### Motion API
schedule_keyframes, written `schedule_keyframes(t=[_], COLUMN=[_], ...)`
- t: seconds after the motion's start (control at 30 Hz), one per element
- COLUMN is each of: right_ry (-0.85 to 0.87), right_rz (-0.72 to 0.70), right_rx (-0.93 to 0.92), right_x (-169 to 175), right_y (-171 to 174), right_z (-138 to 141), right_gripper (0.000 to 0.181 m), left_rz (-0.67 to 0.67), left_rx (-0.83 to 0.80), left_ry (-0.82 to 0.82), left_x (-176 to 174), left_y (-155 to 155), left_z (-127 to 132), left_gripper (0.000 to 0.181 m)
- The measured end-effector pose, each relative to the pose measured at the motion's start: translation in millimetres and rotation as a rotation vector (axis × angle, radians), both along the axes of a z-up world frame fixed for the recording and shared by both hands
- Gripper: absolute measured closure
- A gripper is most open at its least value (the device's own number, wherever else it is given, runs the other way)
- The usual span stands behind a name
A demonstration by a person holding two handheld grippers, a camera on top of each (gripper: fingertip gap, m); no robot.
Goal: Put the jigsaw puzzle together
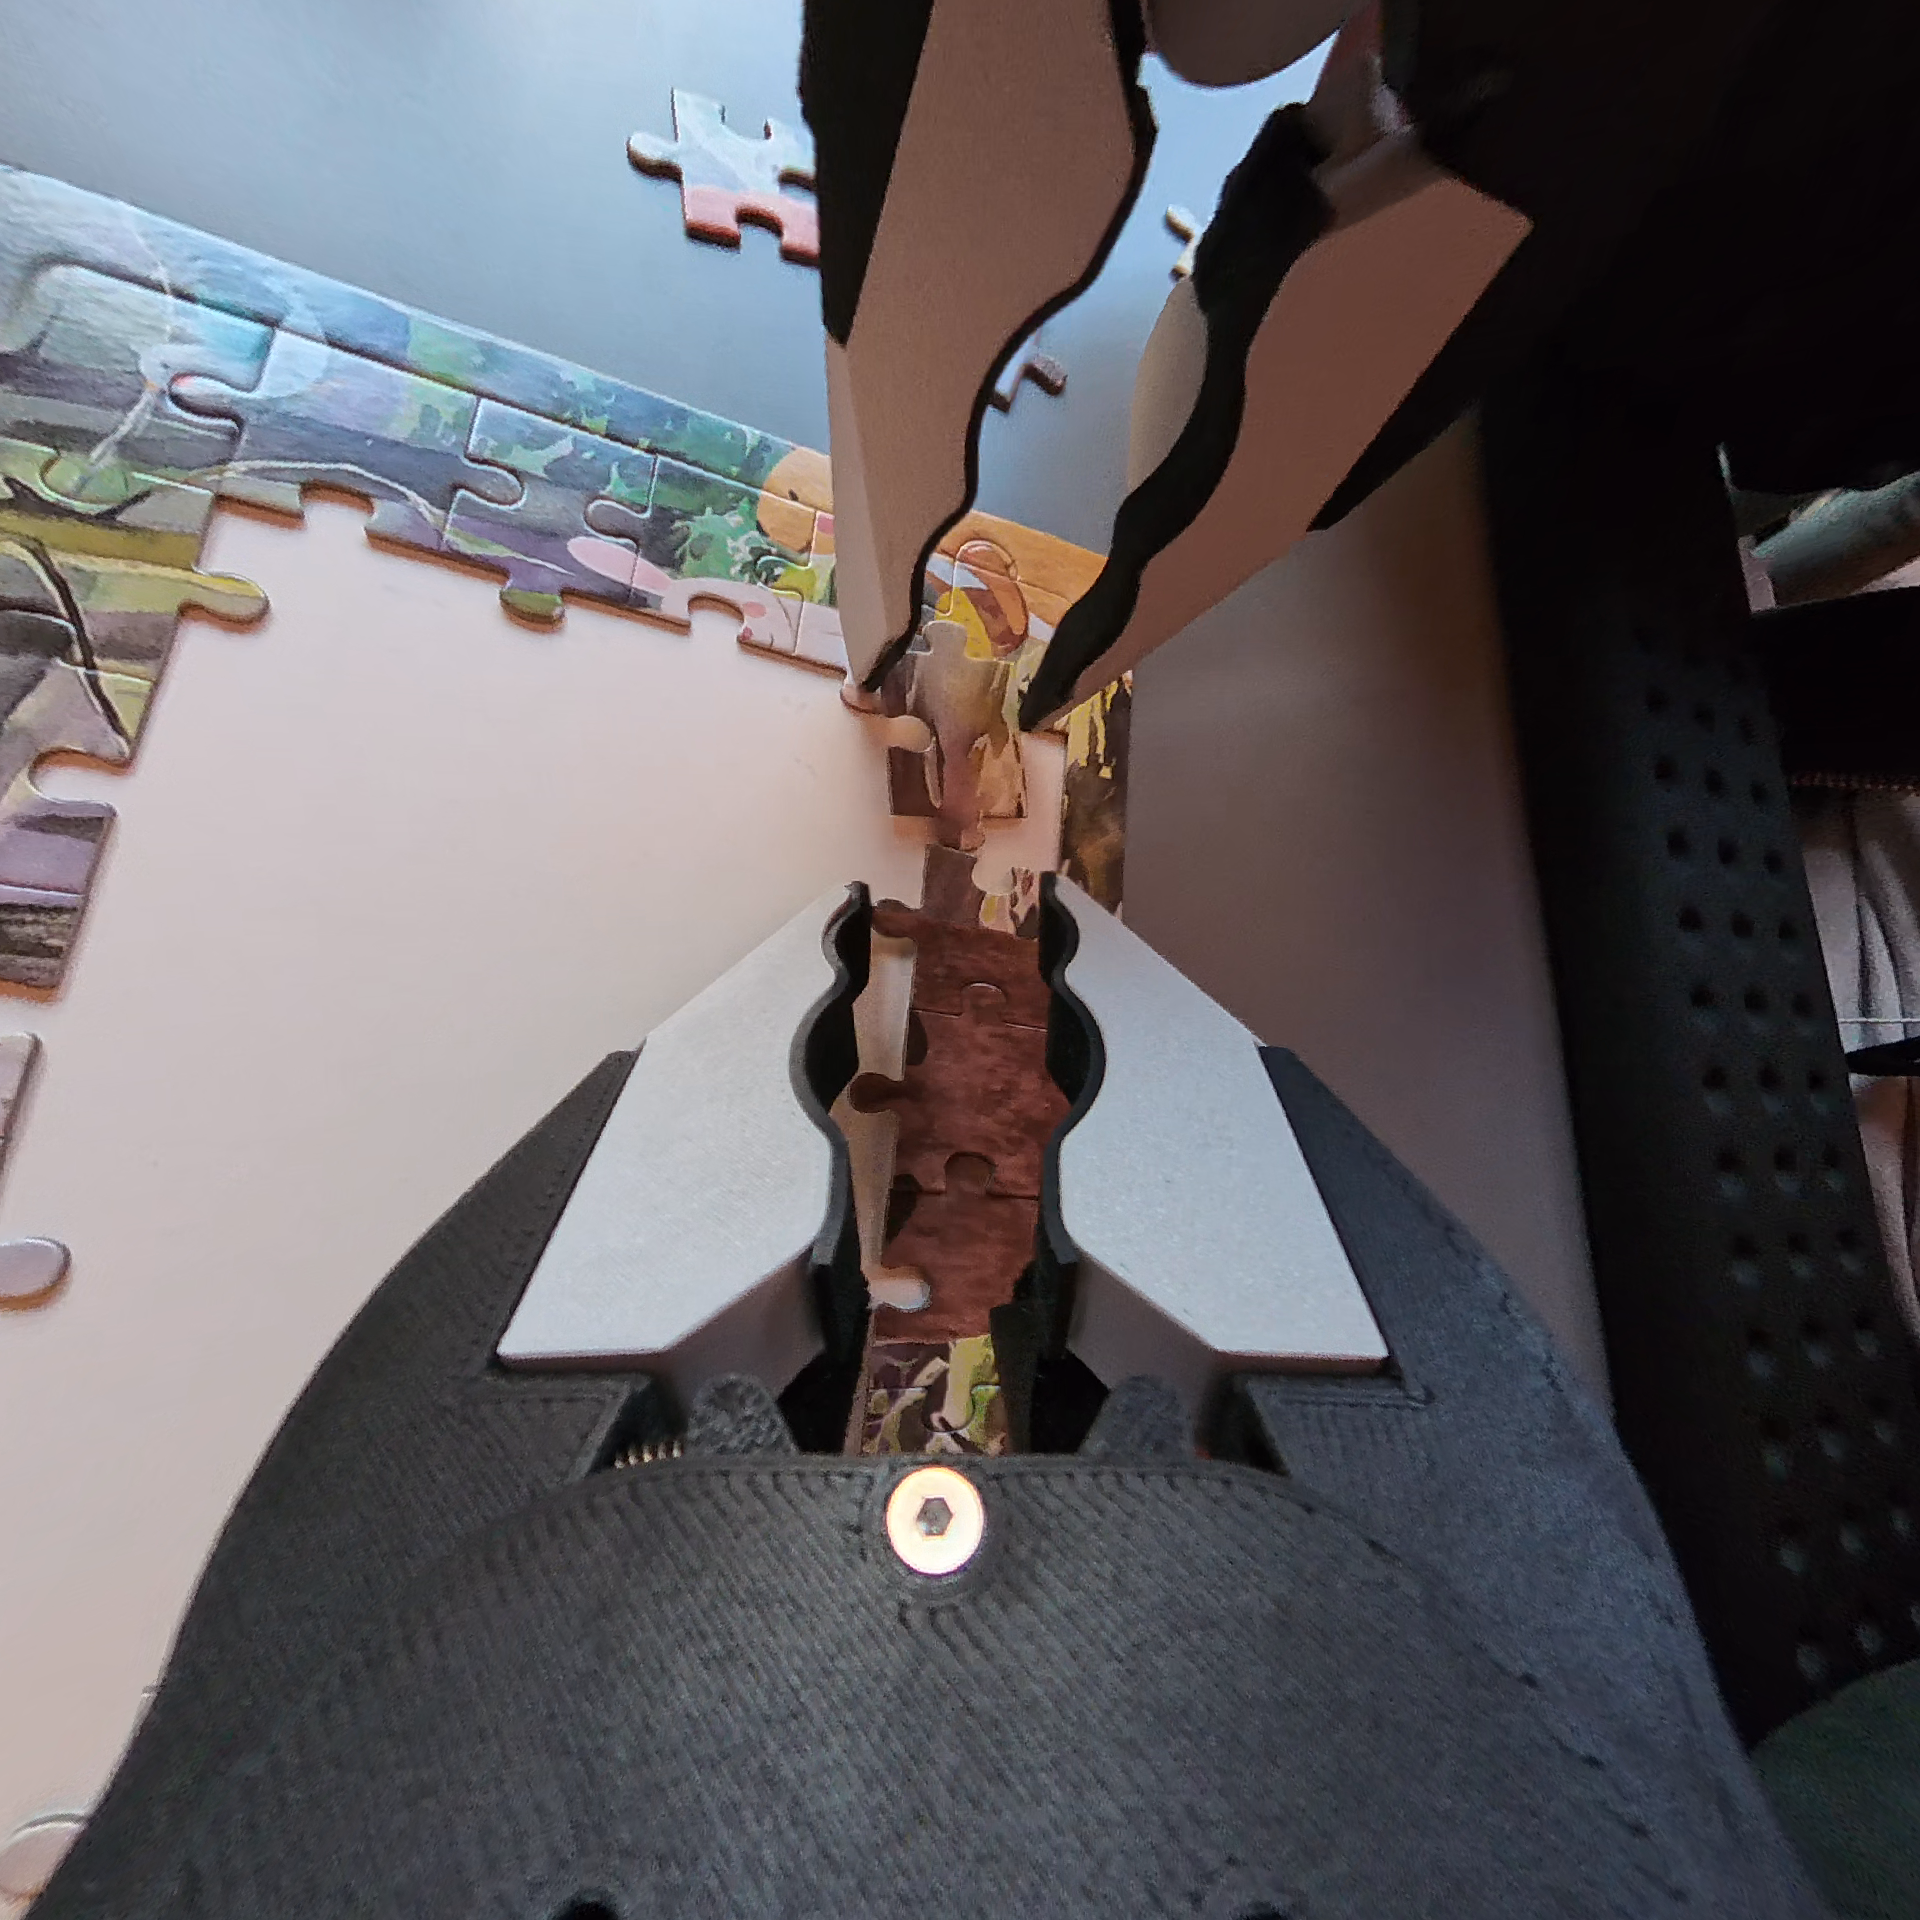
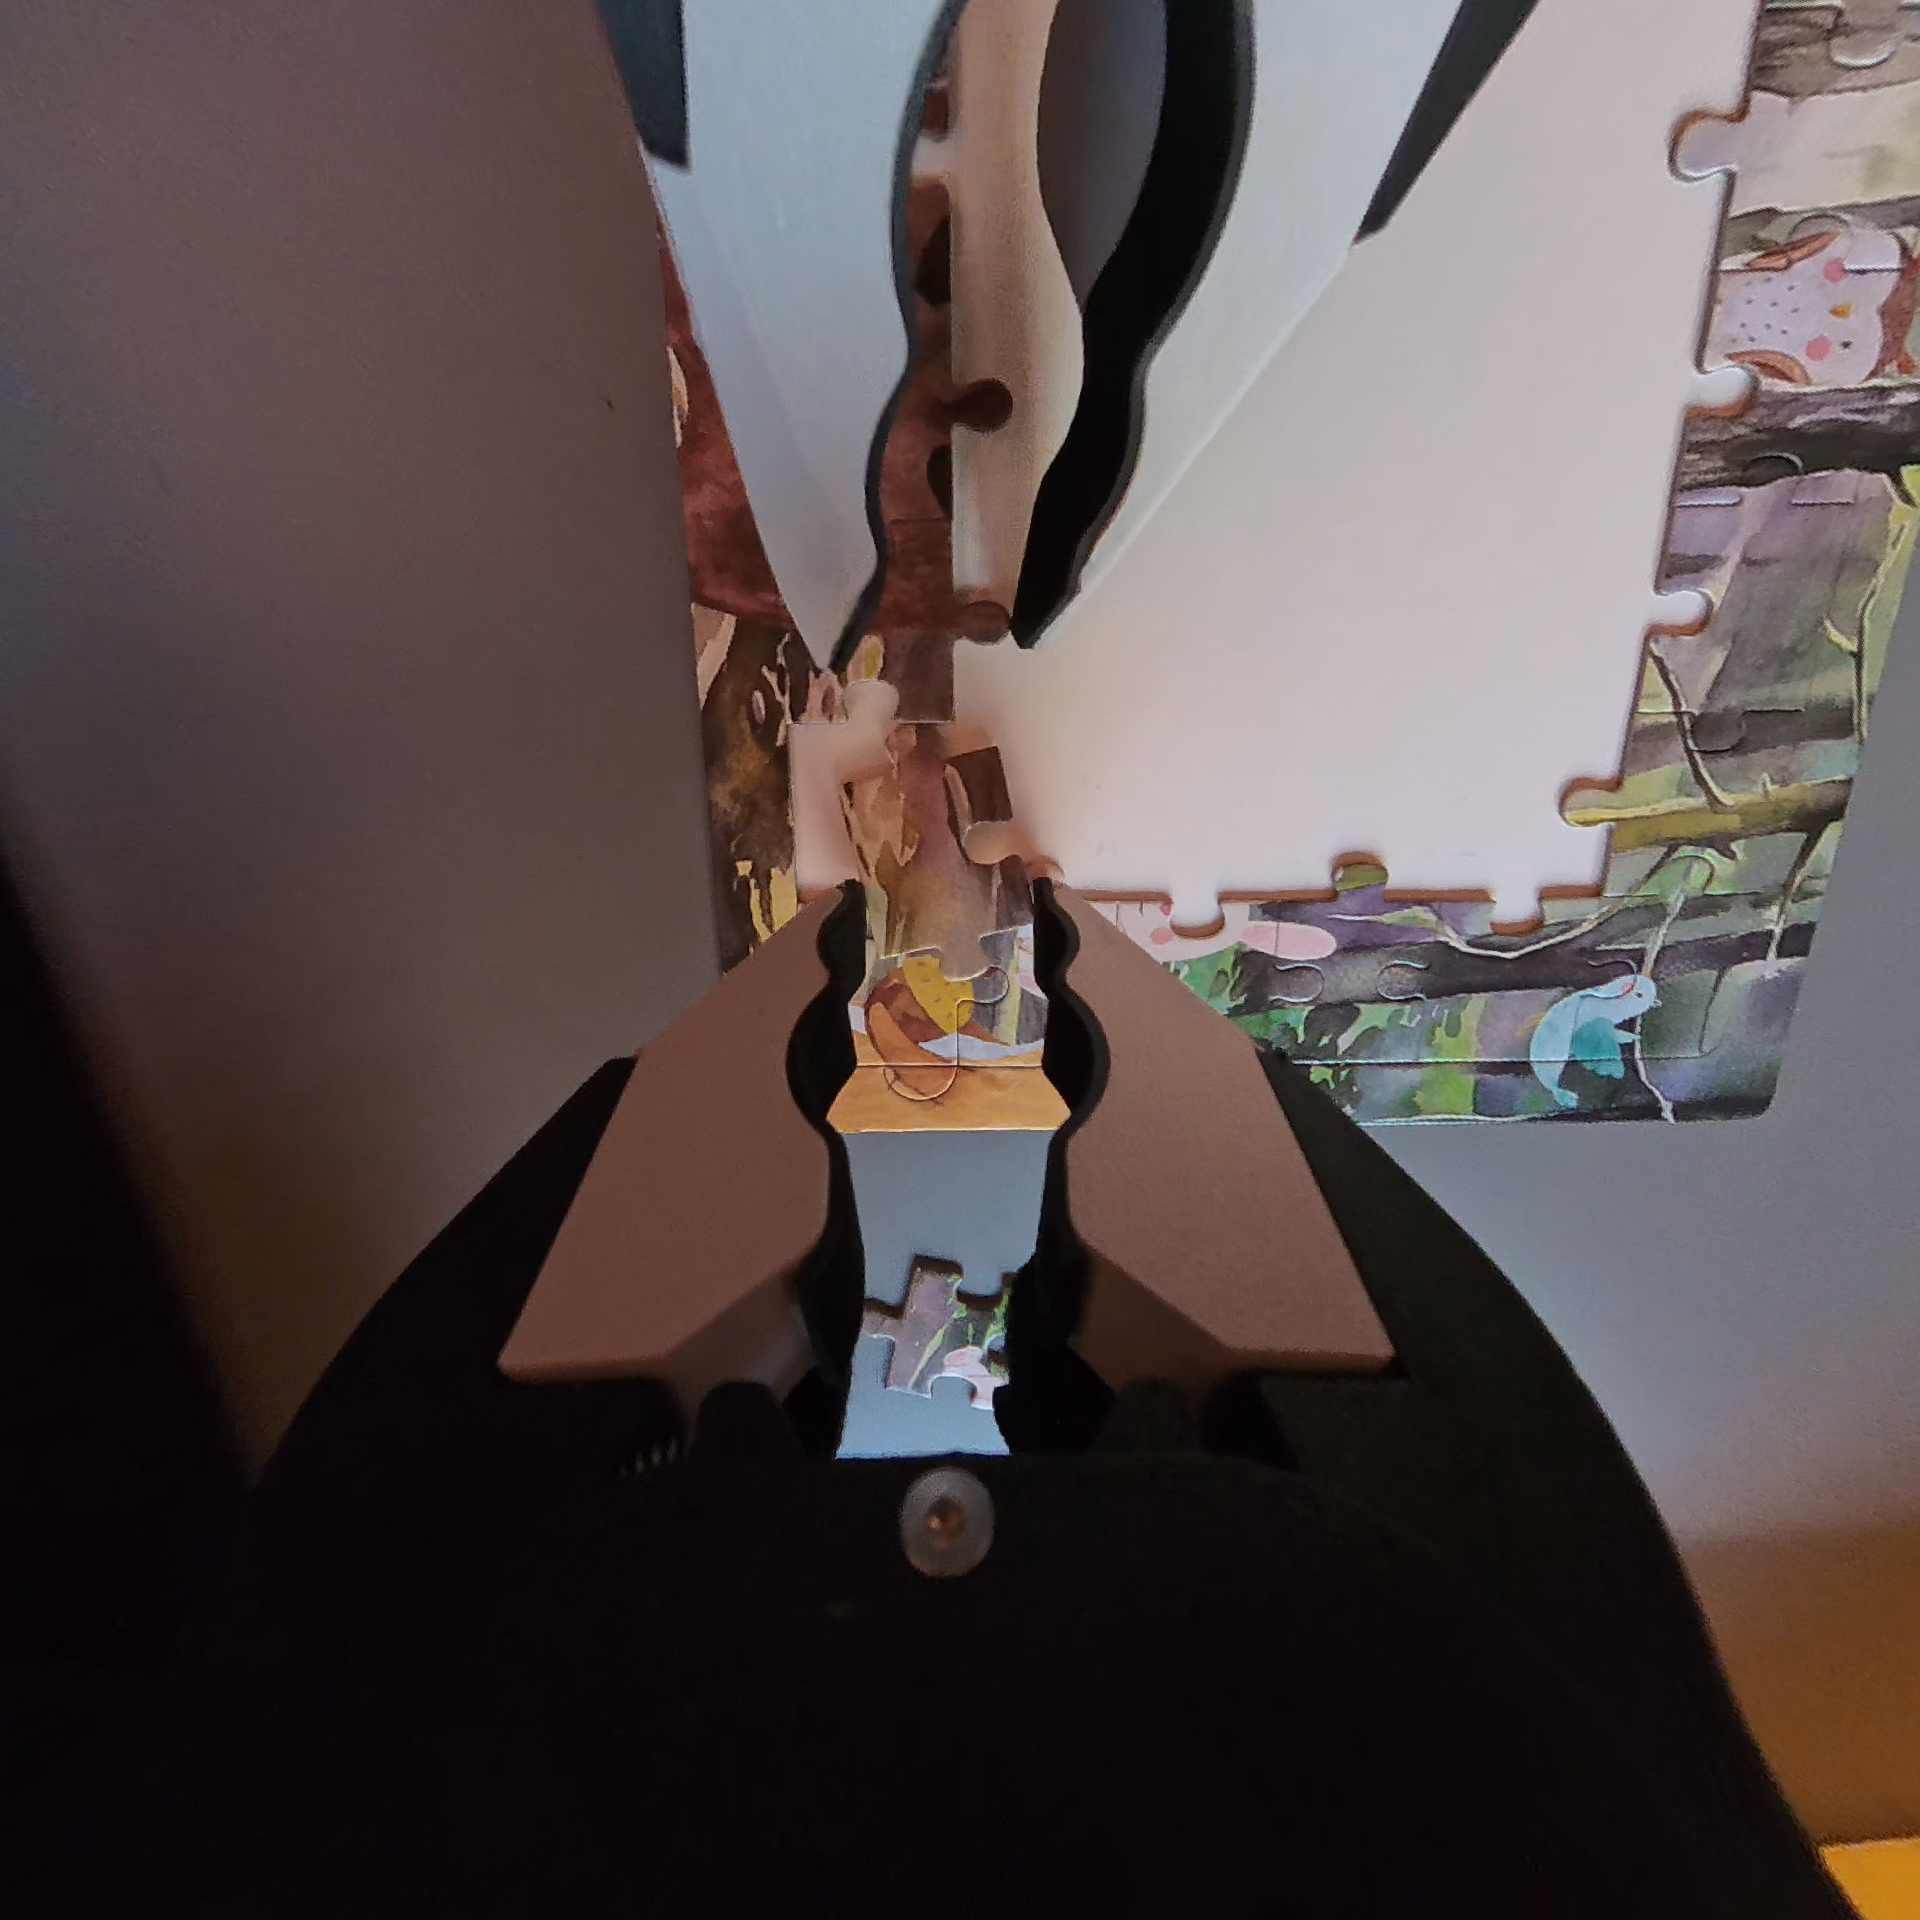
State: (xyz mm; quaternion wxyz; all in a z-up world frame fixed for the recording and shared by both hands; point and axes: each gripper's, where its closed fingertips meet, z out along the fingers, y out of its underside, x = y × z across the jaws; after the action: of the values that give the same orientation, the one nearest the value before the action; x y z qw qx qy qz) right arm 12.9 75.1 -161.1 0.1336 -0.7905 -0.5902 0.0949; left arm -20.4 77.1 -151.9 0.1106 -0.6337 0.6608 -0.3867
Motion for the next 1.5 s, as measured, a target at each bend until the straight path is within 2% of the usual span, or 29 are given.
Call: schedule_keyframes(t=[0.43, 0.7, 1.5], right_ry=[-0.054, -0.064, -0.063], right_rz=[-0.061, -0.053, -0.051], right_rx=[-0.069, -0.063, -0.066], right_x=[-3.7, -3.2, -4.6], right_y=[-10.8, -10.0, -7.5], right_z=[-0.2, -0.3, 0.5], right_gripper=[0.150, 0.149, 0.150], left_rz=[-0.031, 0.032, -0.008], left_rx=[-0.030, -0.019, -0.054], left_ry=[0.015, 0.002, 0.012], left_x=[-1.8, -1.7, -4.5], left_y=[-5.1, 8.4, 1.3], left_z=[0.6, 1.8, 5.1], left_gripper=[0.153, 0.148, 0.149])
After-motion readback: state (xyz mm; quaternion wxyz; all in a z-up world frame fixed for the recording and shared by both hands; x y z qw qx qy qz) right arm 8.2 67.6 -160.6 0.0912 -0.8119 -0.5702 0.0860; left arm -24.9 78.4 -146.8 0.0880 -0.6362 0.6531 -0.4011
